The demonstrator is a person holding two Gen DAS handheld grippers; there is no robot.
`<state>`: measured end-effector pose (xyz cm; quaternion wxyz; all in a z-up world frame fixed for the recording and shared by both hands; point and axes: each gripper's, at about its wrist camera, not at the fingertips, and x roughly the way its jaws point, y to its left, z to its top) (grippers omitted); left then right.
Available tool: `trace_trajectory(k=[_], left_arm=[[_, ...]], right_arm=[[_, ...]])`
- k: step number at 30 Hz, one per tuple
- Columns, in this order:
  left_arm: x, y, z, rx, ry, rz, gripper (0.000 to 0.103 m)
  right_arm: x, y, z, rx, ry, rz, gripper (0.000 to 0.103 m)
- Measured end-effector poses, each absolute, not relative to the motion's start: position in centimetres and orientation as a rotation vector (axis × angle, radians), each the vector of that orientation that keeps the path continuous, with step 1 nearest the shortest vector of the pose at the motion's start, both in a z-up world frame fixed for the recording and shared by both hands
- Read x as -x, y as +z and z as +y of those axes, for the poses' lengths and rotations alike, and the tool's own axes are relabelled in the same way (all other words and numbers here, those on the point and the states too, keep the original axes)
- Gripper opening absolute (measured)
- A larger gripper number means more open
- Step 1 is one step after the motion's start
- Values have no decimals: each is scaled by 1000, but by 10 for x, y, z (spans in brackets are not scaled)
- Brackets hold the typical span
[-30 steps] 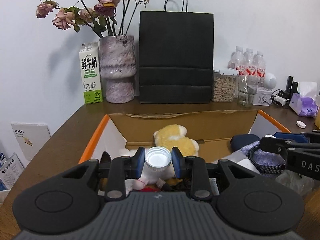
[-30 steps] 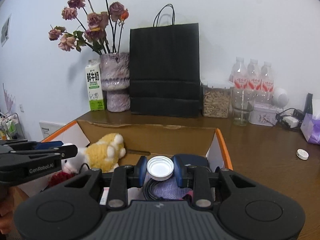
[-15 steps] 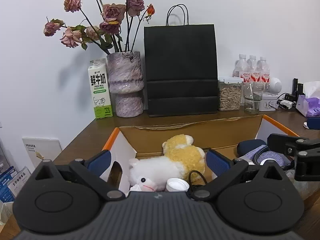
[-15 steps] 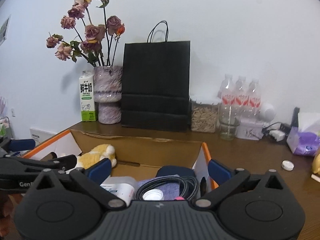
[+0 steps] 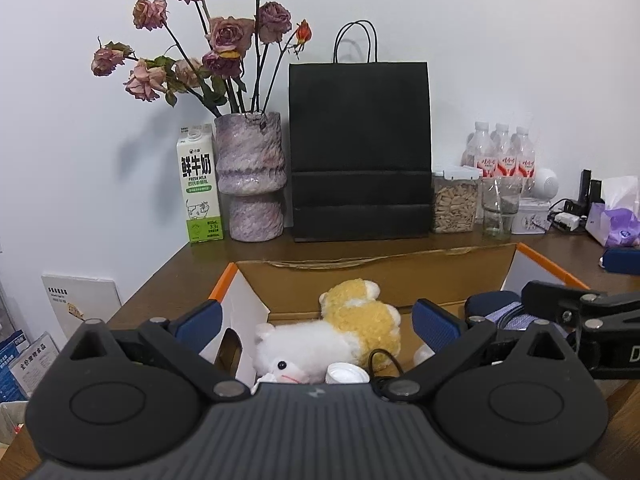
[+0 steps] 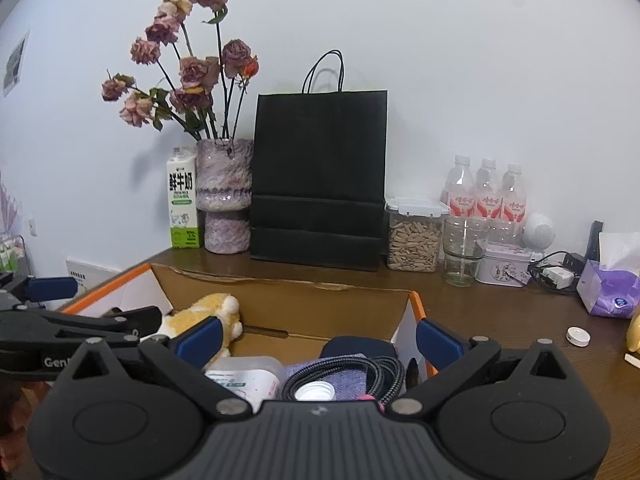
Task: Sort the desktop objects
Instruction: 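Move both grippers back to the caps and sponge on the table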
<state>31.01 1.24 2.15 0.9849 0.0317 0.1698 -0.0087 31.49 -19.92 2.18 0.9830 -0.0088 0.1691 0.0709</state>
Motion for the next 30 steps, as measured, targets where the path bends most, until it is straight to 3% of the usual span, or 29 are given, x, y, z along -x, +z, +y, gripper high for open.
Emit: trace_trajectory(k=[16,30], left_arm=[[-264,40,35,-42,-4,336,103],[-221,14,64,-65,-2,428,103]], right_arm=[[-265,36,-194,6,150,341,103],[-215,12,-190,80,168,428,103]])
